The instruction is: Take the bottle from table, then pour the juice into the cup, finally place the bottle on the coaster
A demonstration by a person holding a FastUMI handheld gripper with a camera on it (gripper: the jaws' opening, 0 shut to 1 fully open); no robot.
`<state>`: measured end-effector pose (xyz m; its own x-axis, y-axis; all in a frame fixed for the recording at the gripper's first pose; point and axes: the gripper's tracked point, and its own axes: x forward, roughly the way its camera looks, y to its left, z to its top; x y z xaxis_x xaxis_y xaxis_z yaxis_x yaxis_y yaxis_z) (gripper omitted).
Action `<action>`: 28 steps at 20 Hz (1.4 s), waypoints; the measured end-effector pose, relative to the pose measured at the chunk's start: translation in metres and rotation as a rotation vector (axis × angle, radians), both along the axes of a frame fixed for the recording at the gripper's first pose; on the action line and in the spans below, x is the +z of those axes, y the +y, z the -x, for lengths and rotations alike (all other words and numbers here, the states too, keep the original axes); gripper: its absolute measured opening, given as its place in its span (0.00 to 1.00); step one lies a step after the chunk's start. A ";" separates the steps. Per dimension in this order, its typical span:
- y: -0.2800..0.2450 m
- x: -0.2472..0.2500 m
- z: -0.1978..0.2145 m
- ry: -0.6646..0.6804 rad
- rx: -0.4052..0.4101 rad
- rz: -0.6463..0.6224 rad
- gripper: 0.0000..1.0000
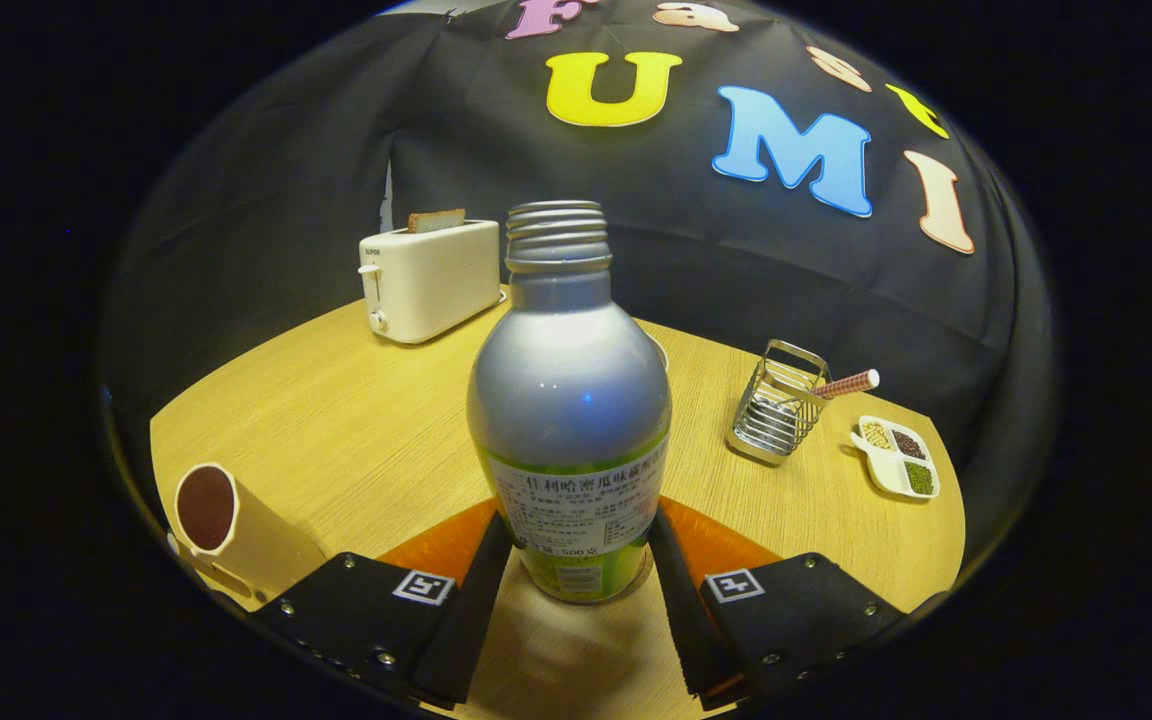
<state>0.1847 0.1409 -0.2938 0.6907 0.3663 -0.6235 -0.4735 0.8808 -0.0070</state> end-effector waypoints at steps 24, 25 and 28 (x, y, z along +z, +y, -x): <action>-0.007 -0.019 -0.015 -0.006 -0.089 -0.068 1.00; -0.007 -0.016 -0.014 -0.008 -0.089 -0.073 0.99; -0.011 -0.004 -0.011 -0.026 -0.103 -0.081 0.99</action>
